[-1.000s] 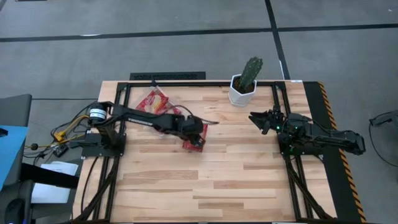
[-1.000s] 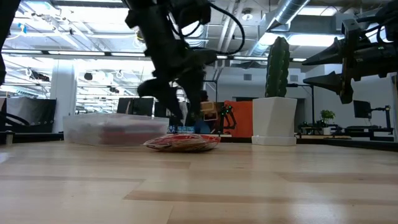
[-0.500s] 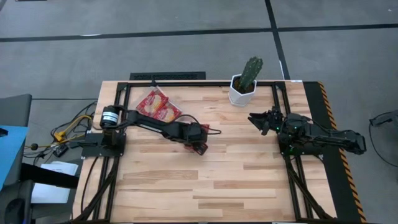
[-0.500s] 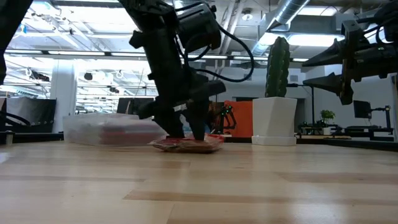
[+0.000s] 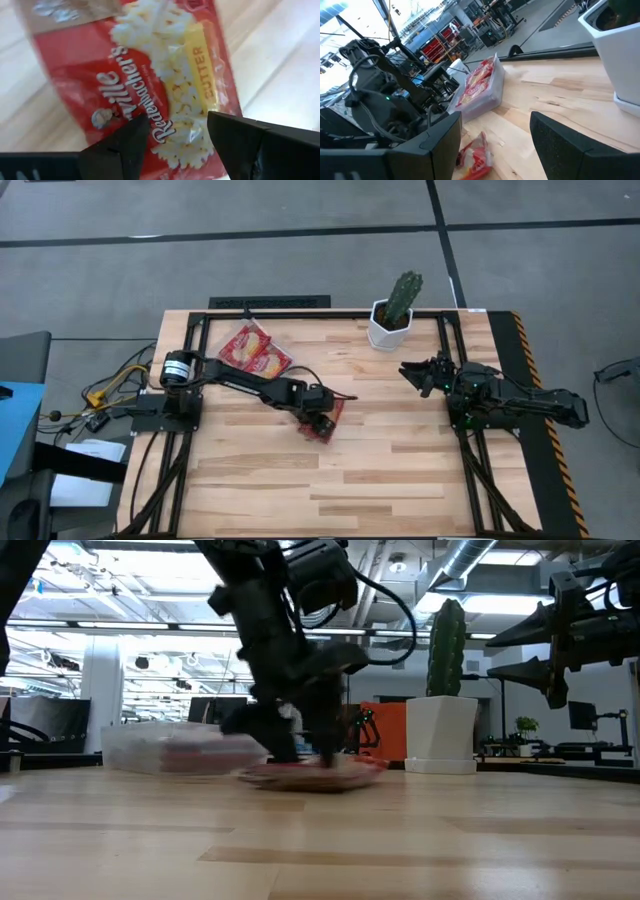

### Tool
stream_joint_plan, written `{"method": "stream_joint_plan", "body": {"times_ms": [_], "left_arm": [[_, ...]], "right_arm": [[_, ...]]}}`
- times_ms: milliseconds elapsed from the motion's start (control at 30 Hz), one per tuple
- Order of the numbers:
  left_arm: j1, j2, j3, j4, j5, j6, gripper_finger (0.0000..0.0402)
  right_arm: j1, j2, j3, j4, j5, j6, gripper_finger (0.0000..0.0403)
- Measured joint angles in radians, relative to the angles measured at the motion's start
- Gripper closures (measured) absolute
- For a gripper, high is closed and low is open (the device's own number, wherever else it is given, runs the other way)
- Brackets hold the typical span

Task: Sort popcorn bags into baskets
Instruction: Put the red popcorn bag into the transparent bin

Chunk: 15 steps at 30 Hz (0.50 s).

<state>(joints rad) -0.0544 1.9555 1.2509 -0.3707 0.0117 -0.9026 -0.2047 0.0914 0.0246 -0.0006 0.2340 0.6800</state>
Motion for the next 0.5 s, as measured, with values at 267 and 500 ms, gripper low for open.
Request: {"method": "stream_joint_plan", "body": {"times_ms": [267,500], "left_arm": [[-0.036,-0.032,0.110,-0.261,-0.172,-0.022,0.0203],[-0.057,-0.034,0.091,-0.298,-0.228,0.049,0.0193]], "right_arm": [[0.001,0.006,0.000,-0.002,-0.001,0.000,0.0143],[0.001,0.013,0.000,-0.002,-0.003,0.000,0.0143]]}}
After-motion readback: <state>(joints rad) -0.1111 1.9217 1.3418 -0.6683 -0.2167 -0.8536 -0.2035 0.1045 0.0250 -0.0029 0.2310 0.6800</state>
